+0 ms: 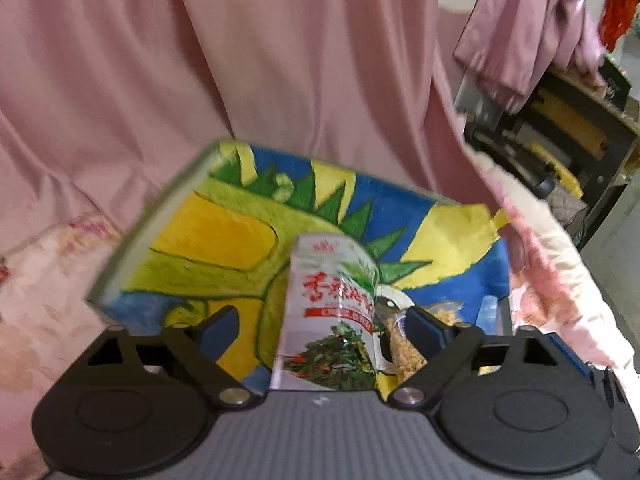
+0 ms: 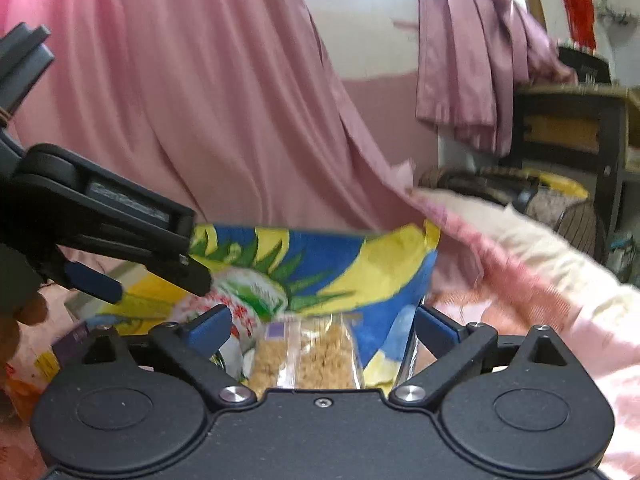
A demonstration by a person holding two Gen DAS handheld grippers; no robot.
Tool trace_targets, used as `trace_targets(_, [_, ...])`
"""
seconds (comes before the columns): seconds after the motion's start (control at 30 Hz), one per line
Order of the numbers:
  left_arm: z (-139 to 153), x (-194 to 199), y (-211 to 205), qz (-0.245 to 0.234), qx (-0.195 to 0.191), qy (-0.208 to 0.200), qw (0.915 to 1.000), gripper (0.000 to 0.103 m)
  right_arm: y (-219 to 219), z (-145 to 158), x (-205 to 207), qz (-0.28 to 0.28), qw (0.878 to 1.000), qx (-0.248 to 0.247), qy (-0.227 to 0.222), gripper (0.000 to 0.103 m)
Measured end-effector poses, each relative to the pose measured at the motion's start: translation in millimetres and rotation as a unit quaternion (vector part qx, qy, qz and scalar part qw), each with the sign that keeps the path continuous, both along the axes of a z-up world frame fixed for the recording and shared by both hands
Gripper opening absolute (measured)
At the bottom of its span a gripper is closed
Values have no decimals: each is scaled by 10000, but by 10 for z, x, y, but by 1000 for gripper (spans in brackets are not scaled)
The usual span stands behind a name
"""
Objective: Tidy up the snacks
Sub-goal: 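Carry the seaweed pouch and grain-bar bag into the grey box and release both, then move both tools back over the remaining snacks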
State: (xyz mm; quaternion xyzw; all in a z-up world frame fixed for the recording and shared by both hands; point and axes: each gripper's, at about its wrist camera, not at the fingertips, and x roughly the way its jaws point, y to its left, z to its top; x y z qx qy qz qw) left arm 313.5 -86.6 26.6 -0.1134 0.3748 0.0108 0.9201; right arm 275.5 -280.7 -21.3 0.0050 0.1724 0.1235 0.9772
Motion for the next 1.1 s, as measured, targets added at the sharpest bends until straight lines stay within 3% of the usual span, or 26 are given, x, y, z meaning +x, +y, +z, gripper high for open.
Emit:
trace_targets(0.27, [376,-754,254,230,219,-718,9969,102,-98,331,-608,-114,9980,170,-595,102])
trace_targets(0.43, [450,-1247,396,247,293,-917,9950,102,-139,461,-1029,-309,9961,392,-734,102])
trace_targets(0.77, [219,-2077,623,148,366,-944,9947,103,-36,442,-1658,-419,9970,622,-164,102])
trace_targets(0.9, [7,-2319,722,203,293,-740,9966,102,98,352,-1873,-306,9983,460,167,102])
trace_targets(1.1, [-261,-2584,842,118,528,-474,9974,102,378,219,-2083,77,9990,-27,447,102])
